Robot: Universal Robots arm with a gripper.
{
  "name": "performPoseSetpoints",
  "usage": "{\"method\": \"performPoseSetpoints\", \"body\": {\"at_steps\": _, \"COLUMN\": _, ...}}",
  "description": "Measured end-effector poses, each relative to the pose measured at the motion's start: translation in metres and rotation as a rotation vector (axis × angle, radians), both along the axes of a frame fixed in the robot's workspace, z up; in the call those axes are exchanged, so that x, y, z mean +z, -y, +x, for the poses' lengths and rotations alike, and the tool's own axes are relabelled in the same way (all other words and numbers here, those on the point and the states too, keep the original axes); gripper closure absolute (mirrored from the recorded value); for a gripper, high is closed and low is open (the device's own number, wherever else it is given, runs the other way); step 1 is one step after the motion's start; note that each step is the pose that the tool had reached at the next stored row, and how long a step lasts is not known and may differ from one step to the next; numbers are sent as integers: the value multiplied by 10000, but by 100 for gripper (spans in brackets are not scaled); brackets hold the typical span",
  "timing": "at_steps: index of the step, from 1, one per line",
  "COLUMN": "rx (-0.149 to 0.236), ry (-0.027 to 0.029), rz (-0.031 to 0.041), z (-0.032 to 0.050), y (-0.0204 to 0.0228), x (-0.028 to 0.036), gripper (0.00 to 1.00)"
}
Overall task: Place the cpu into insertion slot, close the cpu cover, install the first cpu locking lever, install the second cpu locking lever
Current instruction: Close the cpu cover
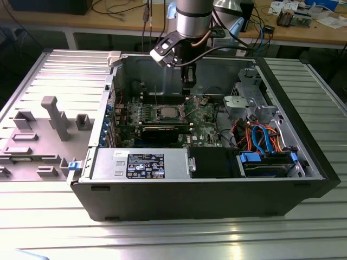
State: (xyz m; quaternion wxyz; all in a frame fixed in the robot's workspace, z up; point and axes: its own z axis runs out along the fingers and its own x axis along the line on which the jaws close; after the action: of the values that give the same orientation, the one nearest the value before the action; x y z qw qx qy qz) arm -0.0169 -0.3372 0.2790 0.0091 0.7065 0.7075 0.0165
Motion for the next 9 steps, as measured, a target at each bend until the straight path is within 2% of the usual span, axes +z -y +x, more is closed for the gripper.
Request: {"method": "performPoseSetpoints", "body": {"at_steps": 9, "rx": -1, "ry": 0, "rz": 0, "z": 20, "y": 0, "x": -1, "gripper": 89}}
